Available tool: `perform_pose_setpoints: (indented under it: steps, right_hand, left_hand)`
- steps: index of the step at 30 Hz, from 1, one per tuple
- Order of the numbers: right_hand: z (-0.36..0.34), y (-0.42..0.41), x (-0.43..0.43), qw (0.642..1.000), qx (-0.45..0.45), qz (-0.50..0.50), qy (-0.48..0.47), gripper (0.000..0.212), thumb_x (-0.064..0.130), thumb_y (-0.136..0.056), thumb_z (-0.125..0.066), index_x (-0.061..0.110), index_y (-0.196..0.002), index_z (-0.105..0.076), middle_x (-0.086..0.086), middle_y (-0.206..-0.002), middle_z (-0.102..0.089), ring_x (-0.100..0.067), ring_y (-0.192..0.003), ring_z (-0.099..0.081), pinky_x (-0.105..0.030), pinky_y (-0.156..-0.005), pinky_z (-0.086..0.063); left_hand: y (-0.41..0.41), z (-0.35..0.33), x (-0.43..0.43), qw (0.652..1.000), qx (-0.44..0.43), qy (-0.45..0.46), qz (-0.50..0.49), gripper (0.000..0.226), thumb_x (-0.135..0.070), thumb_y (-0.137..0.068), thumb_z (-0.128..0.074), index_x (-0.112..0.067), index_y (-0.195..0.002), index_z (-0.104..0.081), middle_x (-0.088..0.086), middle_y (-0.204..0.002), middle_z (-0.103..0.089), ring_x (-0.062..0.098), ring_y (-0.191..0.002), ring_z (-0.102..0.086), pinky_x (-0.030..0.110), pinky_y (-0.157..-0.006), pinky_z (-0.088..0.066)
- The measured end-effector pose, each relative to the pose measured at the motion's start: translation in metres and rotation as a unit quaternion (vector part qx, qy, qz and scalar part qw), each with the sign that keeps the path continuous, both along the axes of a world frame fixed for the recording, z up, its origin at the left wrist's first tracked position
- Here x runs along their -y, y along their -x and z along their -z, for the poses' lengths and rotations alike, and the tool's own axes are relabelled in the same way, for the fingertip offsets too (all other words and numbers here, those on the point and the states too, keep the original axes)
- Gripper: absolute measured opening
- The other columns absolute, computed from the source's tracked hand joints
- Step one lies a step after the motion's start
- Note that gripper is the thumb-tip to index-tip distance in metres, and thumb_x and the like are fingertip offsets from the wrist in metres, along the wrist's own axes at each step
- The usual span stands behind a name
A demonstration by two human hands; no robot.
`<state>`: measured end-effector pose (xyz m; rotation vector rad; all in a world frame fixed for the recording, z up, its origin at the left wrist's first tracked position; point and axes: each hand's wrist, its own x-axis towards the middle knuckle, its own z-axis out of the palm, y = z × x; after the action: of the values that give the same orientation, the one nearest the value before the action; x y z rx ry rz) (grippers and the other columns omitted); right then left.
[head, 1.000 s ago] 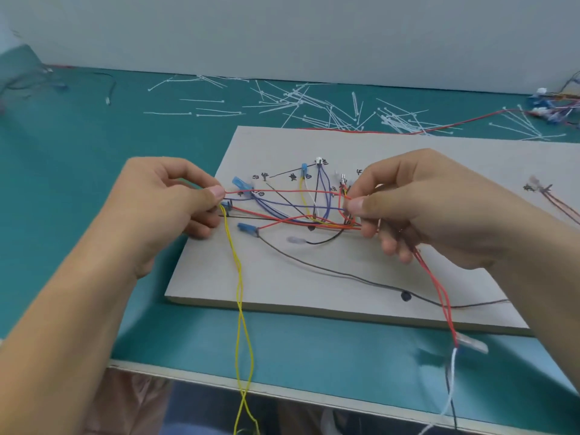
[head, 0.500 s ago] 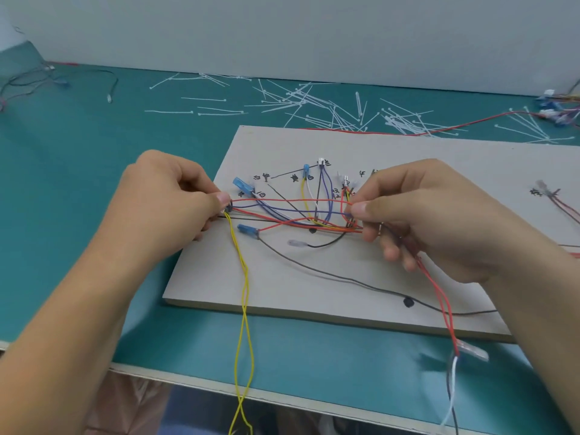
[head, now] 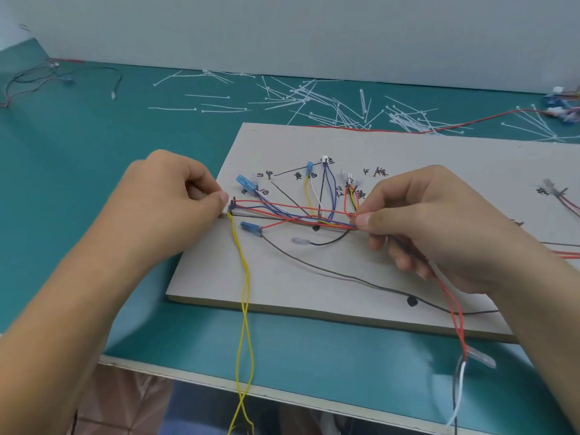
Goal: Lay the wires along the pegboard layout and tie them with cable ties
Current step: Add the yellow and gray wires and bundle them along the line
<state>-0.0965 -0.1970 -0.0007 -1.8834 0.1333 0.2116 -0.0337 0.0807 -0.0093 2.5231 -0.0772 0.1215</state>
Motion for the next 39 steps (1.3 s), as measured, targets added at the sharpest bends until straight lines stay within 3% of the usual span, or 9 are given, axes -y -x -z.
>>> perform_pose_setpoints:
  steps: [4,7,11,15,24,27,33,36,39]
  right_hand:
    - [0.001,0.0,0.0,1.0,0.019,0.005,0.004,0.011,0.0,-0.089,-0.069,0.005,-0.079,-0.071,-0.012,-0.058,-0.062,-0.02,-0.034,-0.048,-0.02,-0.033,-0.033]
    - [0.0,0.001,0.001,0.999,0.03,0.007,0.009,0.01,-0.002,-0.089,-0.069,0.004,-0.081,-0.069,-0.014,-0.057,-0.062,-0.022,-0.035,-0.051,-0.022,-0.033,-0.037]
    - [0.0,0.002,0.002,0.999,0.033,0.008,0.041,0.012,0.0,-0.089,-0.071,0.003,-0.078,-0.067,-0.014,-0.056,-0.064,-0.024,-0.037,-0.055,-0.025,-0.034,-0.04]
    - [0.0,0.004,0.001,0.996,0.032,0.013,0.08,0.014,0.004,-0.089,-0.072,0.005,-0.076,-0.066,-0.012,-0.055,-0.065,-0.025,-0.038,-0.059,-0.027,-0.035,-0.041]
    - [0.001,0.005,0.0,0.989,0.036,0.012,0.141,0.019,0.01,-0.089,-0.072,0.012,-0.071,-0.066,-0.009,-0.055,-0.066,-0.024,-0.038,-0.06,-0.025,-0.037,-0.042]
    - [0.003,0.005,-0.002,0.978,0.051,-0.005,0.202,0.018,0.017,-0.087,-0.075,0.018,-0.071,-0.066,-0.009,-0.055,-0.065,-0.012,-0.036,-0.051,-0.022,-0.037,-0.04]
    - [0.001,0.006,0.0,0.971,0.07,-0.008,0.23,0.017,0.02,-0.088,-0.075,0.018,-0.074,-0.065,-0.004,-0.051,-0.065,-0.011,-0.035,-0.056,-0.022,-0.044,-0.04]
    - [0.001,0.004,0.0,0.97,0.06,-0.009,0.235,0.016,0.02,-0.087,-0.077,0.017,-0.075,-0.067,-0.003,-0.051,-0.065,-0.008,-0.036,-0.053,-0.021,-0.047,-0.039]
    - [0.001,0.004,0.001,0.969,0.057,-0.006,0.239,0.016,0.022,-0.086,-0.078,0.017,-0.075,-0.067,-0.001,-0.05,-0.065,-0.005,-0.037,-0.051,-0.021,-0.048,-0.036]
  left_hand:
    - [-0.004,0.004,-0.007,0.999,-0.012,0.016,0.024,0.016,-0.025,-0.091,-0.074,-0.027,-0.075,-0.074,0.0,-0.058,-0.066,0.02,-0.058,-0.062,0.037,-0.064,-0.054]
    - [-0.005,0.012,-0.007,0.997,-0.011,0.058,0.053,0.015,-0.02,-0.092,-0.071,-0.028,-0.08,-0.074,-0.005,-0.054,-0.057,0.006,-0.046,-0.044,0.028,-0.057,-0.039]
    - [-0.01,0.015,-0.008,0.989,-0.045,0.133,0.056,0.017,-0.017,-0.091,-0.074,-0.03,-0.081,-0.078,0.011,-0.066,-0.066,0.011,-0.053,-0.047,0.026,-0.059,-0.037]
    - [-0.018,0.013,-0.012,0.976,-0.103,0.183,0.051,0.017,-0.016,-0.09,-0.077,-0.028,-0.08,-0.08,-0.004,-0.062,-0.063,0.015,-0.054,-0.043,0.024,-0.052,-0.034]
    - [-0.023,0.008,-0.006,0.983,-0.105,0.145,0.046,0.022,-0.008,-0.089,-0.073,-0.023,-0.073,-0.077,-0.012,-0.053,-0.062,0.0,-0.044,-0.045,0.025,-0.056,-0.035]
    - [-0.019,0.007,-0.004,0.99,-0.074,0.114,0.041,0.02,-0.008,-0.089,-0.072,-0.02,-0.073,-0.075,-0.017,-0.05,-0.058,0.0,-0.04,-0.043,0.021,-0.049,-0.032]
    - [0.0,0.009,0.001,0.995,0.053,0.08,0.011,0.019,-0.019,-0.084,-0.081,-0.035,-0.093,-0.074,-0.012,-0.089,-0.062,0.005,-0.057,-0.051,0.022,-0.058,-0.038]
    - [0.0,0.003,0.01,0.996,0.067,0.043,0.034,0.033,-0.008,-0.085,-0.075,-0.037,-0.1,-0.074,-0.013,-0.098,-0.064,0.011,-0.074,-0.057,0.022,-0.063,-0.039]
    - [-0.007,-0.004,0.017,0.995,0.058,0.058,0.065,0.044,0.004,-0.09,-0.06,-0.035,-0.102,-0.075,-0.014,-0.095,-0.066,0.009,-0.066,-0.054,0.013,-0.058,-0.04]
